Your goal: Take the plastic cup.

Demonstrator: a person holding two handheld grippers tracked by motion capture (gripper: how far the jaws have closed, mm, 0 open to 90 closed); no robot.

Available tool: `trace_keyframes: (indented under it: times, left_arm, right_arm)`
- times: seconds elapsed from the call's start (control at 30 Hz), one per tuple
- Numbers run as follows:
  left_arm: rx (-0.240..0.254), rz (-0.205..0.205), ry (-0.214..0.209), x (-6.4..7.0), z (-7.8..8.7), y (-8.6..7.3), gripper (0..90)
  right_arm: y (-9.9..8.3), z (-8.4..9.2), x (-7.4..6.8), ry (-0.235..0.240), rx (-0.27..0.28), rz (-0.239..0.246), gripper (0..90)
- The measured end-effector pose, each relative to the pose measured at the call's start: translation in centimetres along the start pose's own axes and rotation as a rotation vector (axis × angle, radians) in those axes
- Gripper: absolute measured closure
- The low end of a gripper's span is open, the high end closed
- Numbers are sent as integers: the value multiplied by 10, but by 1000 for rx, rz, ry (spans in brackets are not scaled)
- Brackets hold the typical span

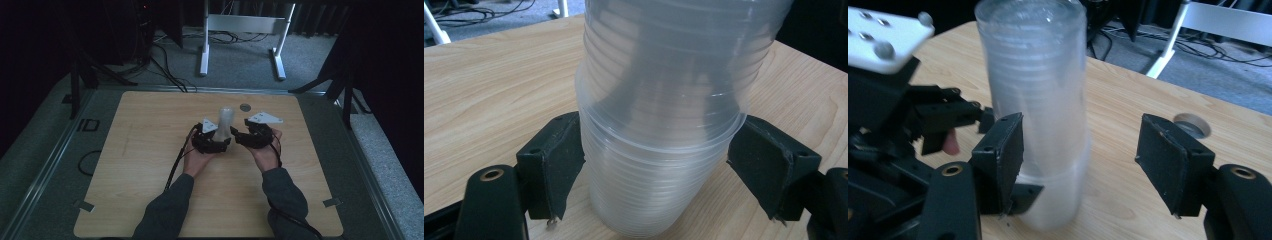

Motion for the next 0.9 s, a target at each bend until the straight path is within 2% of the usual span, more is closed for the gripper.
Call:
trace_keyframes:
  times: [0.2,0.37,0.9]
  left_arm:
    - [2,-4,6,-1,0,0,226]
    - [1,-6,5,-1,0,0,226]
    - [15,-20,16,-1,0,0,229]
  right_arm:
    - [6,-4,-6,19,12,-3,351]
    - [19,-10,-13,33,36,8,348]
    - [35,-26,-22,56,44,9,348]
Point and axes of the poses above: each handheld gripper's, and its own axes: z roughly backward along the jaws, y roughly out of its top, x roughly to its right, the point moved 10 cm from there along -z, roughly forward along the jaws, and after that the axes turned 6 degrees about x, right-handed, at the moved point
